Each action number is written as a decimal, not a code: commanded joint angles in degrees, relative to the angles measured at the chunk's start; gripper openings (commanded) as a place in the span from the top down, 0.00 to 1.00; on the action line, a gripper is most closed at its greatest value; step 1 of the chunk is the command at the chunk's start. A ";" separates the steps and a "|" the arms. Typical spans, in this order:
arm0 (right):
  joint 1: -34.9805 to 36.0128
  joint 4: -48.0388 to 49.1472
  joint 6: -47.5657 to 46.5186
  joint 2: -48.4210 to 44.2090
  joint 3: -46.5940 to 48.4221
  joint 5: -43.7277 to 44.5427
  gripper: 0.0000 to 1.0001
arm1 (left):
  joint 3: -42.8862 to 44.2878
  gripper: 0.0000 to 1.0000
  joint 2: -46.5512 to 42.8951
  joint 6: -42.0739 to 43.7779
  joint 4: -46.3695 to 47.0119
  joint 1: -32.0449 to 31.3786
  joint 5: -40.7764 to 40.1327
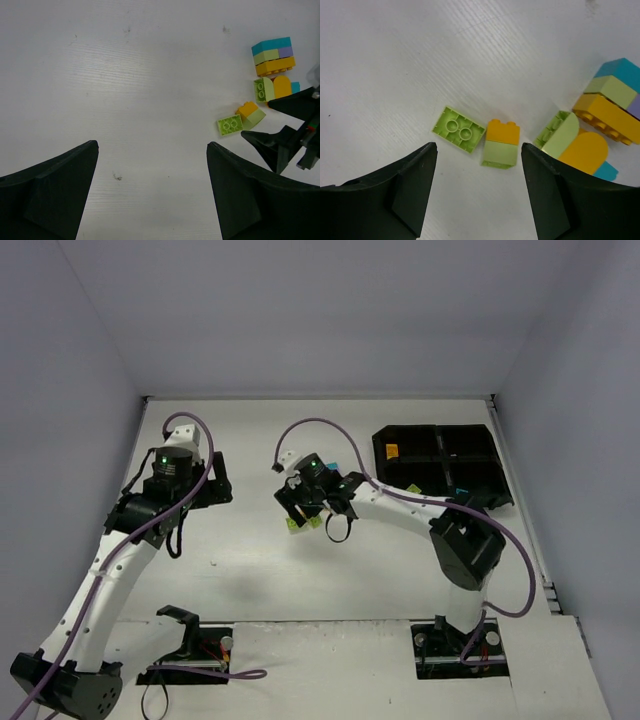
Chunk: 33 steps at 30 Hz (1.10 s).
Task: Sort the legos into containers by color
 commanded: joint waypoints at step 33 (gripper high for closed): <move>5.63 -0.35 -3.67 9.36 5.40 5.01 0.89 | -0.20 0.18 -1.89 -0.27 -0.42 -0.13 -2.41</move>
